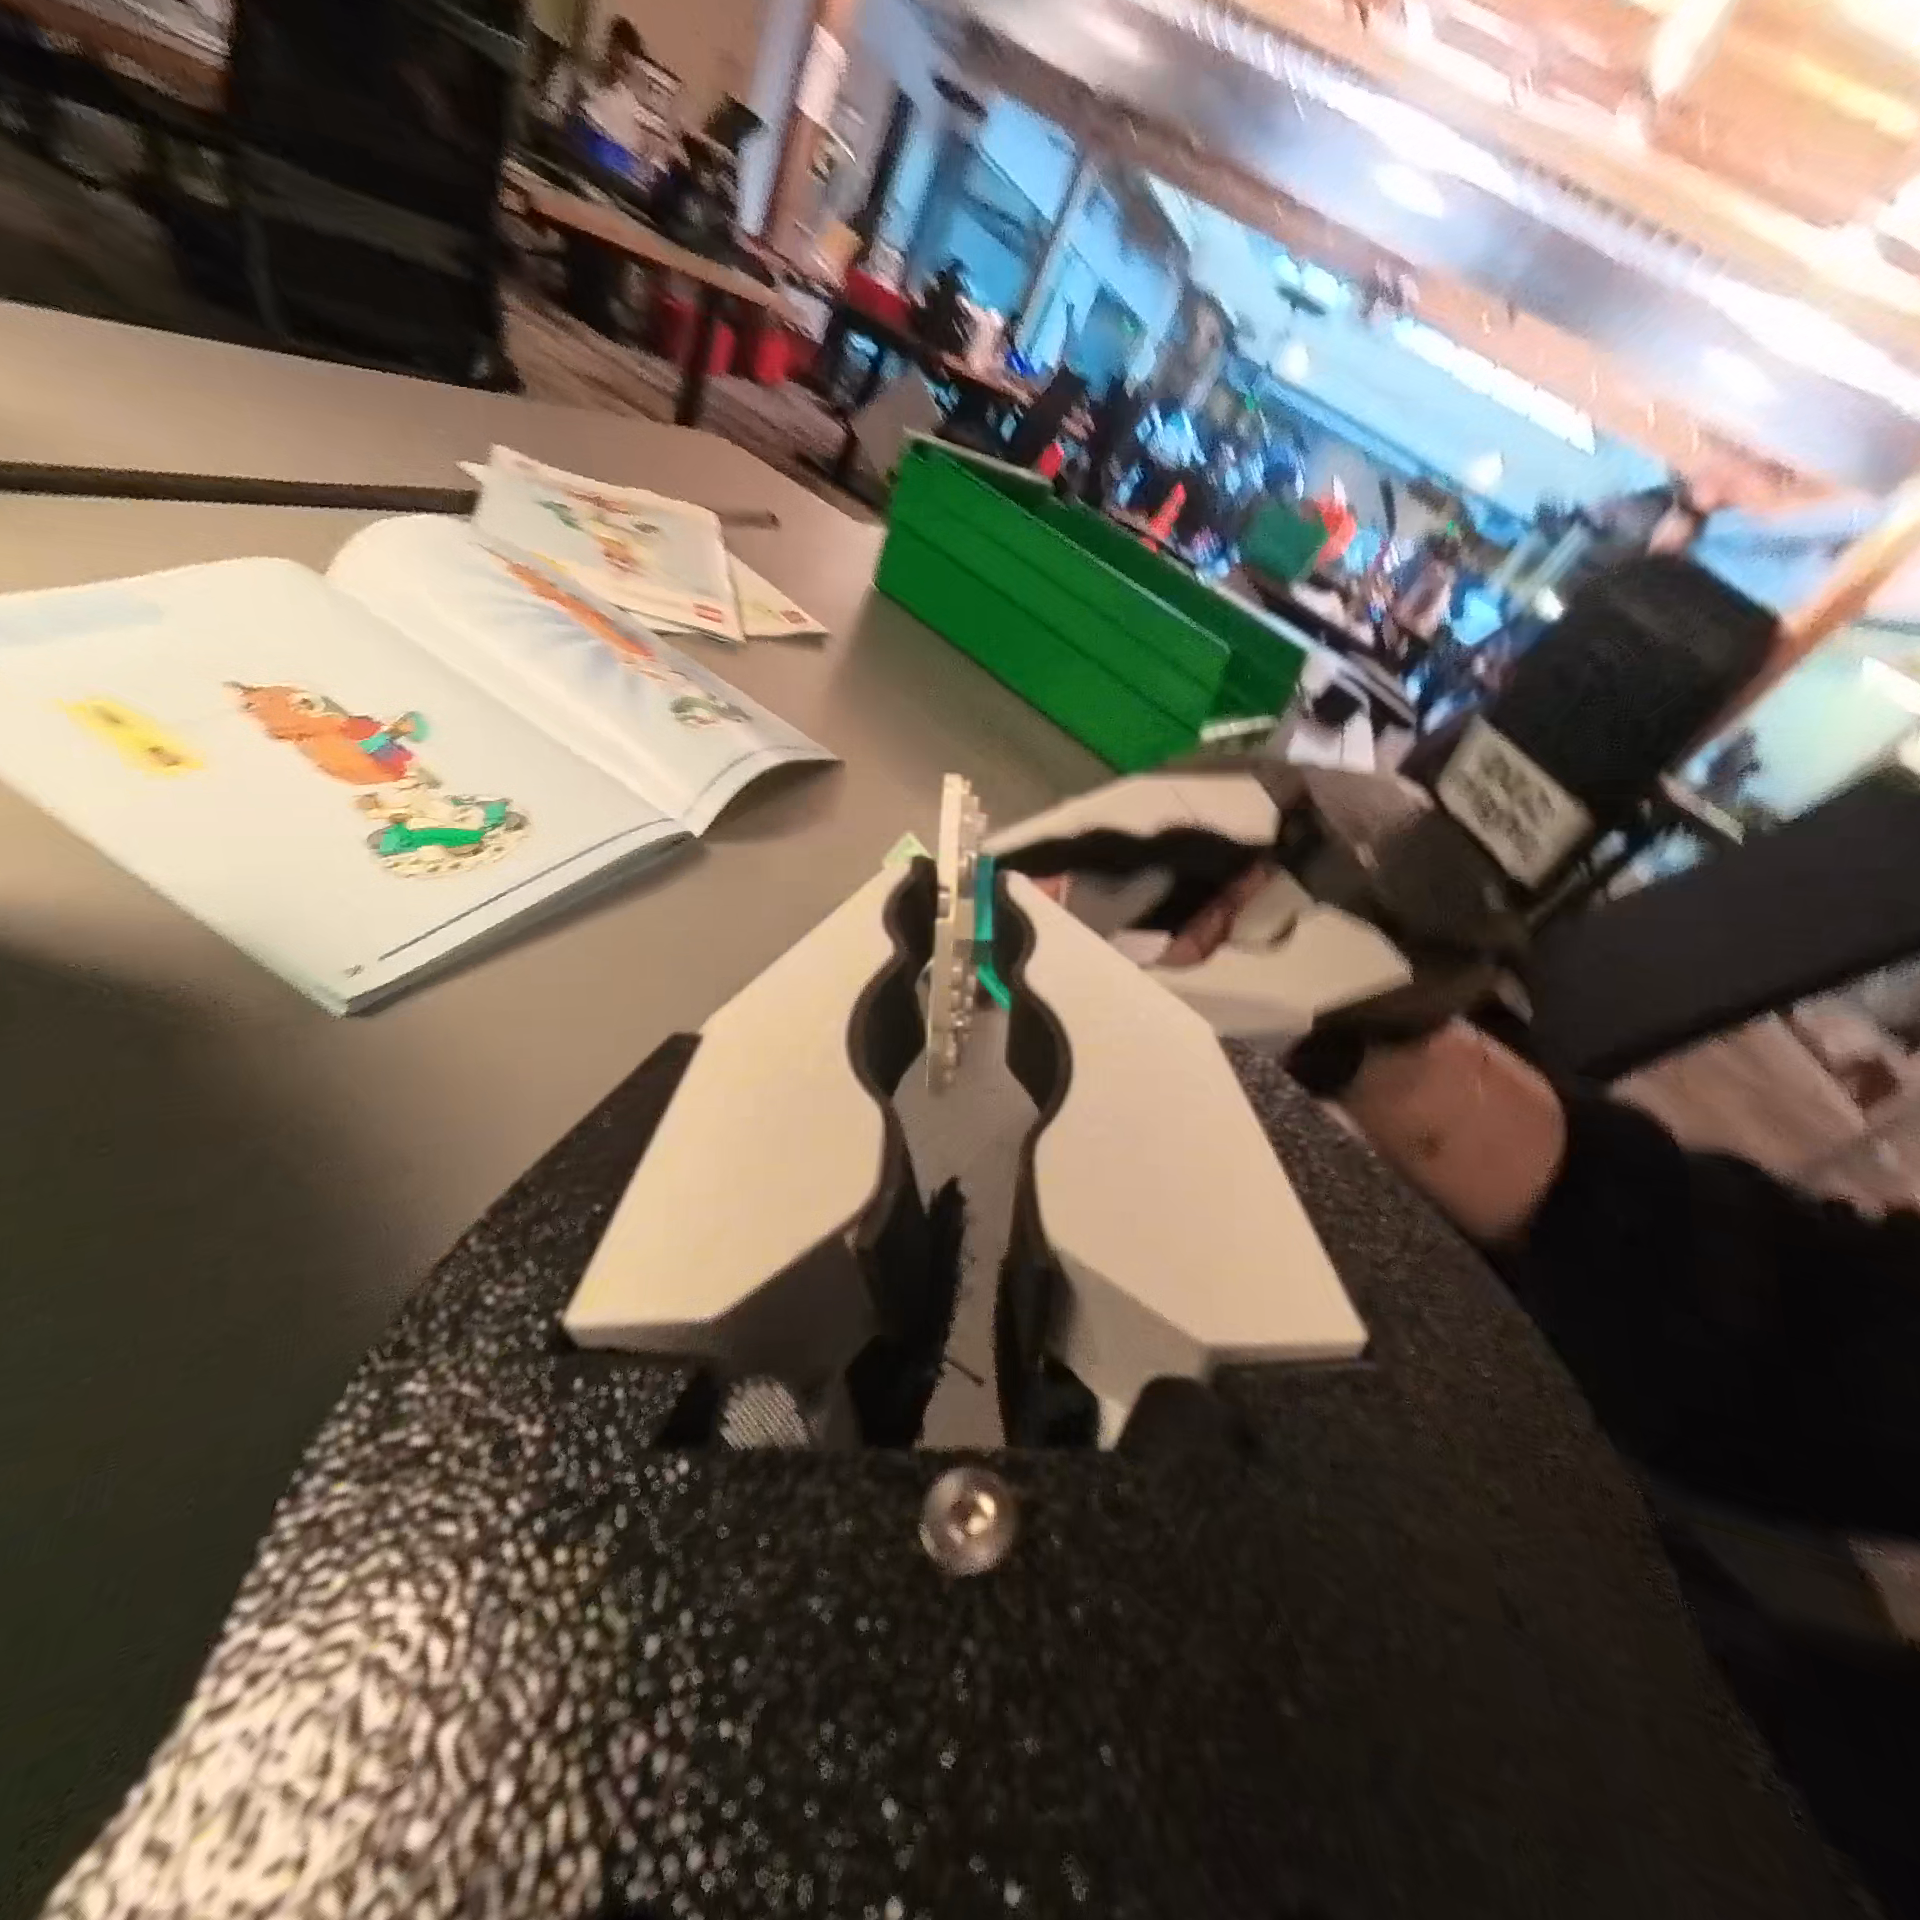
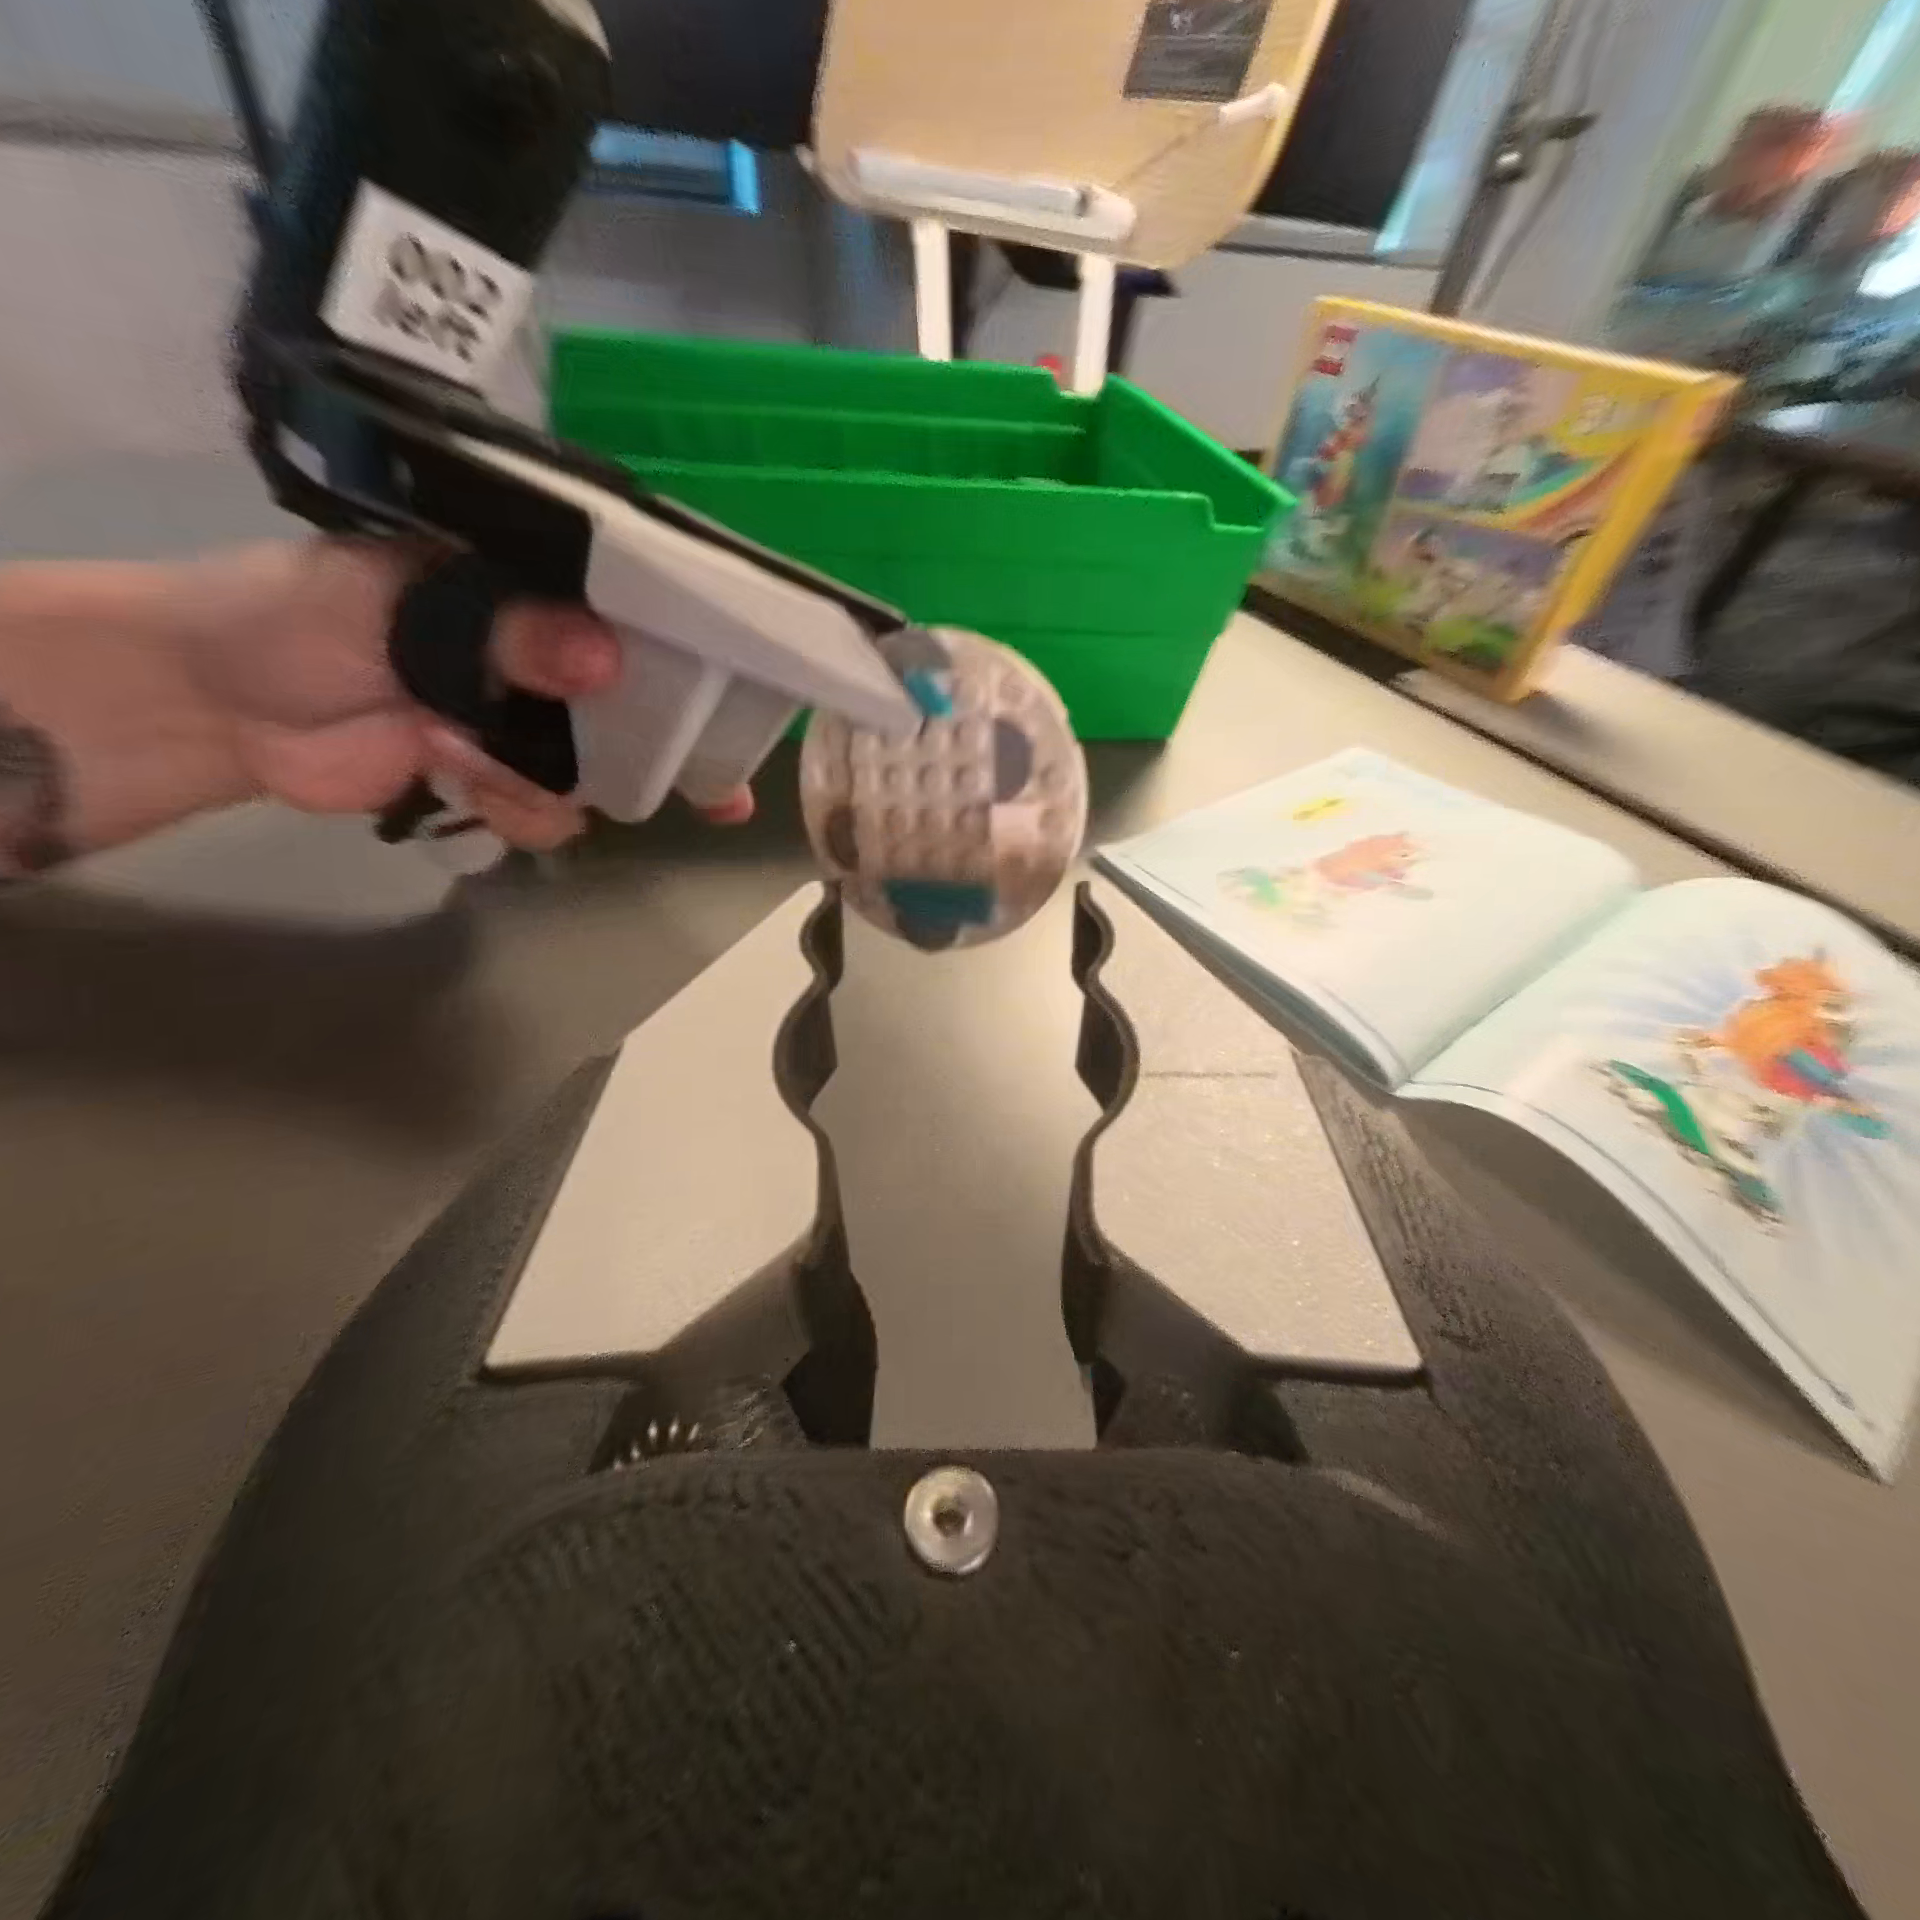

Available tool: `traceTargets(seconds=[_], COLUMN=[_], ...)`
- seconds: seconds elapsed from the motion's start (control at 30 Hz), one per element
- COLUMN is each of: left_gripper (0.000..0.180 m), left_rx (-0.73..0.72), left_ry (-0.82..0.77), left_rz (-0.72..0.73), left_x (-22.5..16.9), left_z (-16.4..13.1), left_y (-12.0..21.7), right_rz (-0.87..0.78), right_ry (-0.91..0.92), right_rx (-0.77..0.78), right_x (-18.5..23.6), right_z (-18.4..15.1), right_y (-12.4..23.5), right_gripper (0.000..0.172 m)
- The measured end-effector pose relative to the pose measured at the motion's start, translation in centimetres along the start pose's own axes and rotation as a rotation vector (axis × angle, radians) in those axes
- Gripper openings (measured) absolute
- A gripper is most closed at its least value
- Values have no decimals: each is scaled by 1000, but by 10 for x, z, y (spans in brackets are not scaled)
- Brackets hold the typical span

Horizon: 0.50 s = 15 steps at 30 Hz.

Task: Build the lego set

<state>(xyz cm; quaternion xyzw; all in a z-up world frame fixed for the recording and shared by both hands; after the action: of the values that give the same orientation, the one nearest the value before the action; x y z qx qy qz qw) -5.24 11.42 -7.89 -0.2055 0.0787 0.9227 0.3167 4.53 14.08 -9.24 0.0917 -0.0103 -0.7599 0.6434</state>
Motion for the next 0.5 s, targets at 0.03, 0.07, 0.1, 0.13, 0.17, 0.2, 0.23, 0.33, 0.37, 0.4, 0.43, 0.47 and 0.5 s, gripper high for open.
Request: traceTargets(seconds=[0.03, 0.07, 0.1, 0.13, 0.17, 0.2, 0.23, 0.33, 0.37, 0.4, 0.43, 0.47, 0.5], left_gripper=[6, 7, 6, 6, 6, 6, 6, 6, 6, 7, 7, 7, 7], left_rx=[-23, -37, -45, -50, -50, -51, -53, -63, -63, -64, -63, -70, -74], left_ry=[32, 49, 63, 75, 80, 80, 80, 121, 140, 156, 173, 192, 203], left_rz=[33, 56, 69, 76, 75, 83, 91, 58, 33, 8, -10, -26, -37], left_x=[5, 8, 9, 10, 9, 9, 10, 10, 10, 9, 8, 8, 8], left_z=[0, -2, -4, -5, -6, -7, -7, -8, -8, -8, -8, -7, -7], left_y=[0, -1, -3, -4, -5, -6, -6, -4, -3, -2, -2, -1, -1], right_rz=[-62, -115, -173, -210, -218, -229, -228, -218, -215, -217, -218, -218, -220], right_ry=[62, 120, 161, 194, 221, 241, 252, 234, 219, 205, 195, 180, 165], right_rx=[16, 27, 44, 66, 87, 102, 111, 108, 102, 96, 91, 85, 81], right_x=[3, 6, 6, 7, 9, 9, 10, 9, 9, 9, 9, 9, 10], right_z=[-2, -3, -3, -5, -8, -9, -10, -9, -9, -8, -7, -6, -6], right_y=[-3, -6, -8, -11, -15, -17, -19, -19, -19, -18, -18, -18, -18], right_gripper=[40, 36, 32, 28, 28, 29, 31, 29, 28, 24, 22, 21, 20])
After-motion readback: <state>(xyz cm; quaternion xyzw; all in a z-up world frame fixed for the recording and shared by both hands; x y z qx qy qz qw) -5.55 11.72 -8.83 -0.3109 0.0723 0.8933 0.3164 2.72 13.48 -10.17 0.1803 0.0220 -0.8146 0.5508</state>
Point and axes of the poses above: each gripper's, where its closed fingertips meet, y back along the fingers, z out of its top, x = y × z across the jaws, the point moved 5 cm from there along y, back along the fingers, and after that the axes turned 4 degrees about -x, right-handed, at the moved point
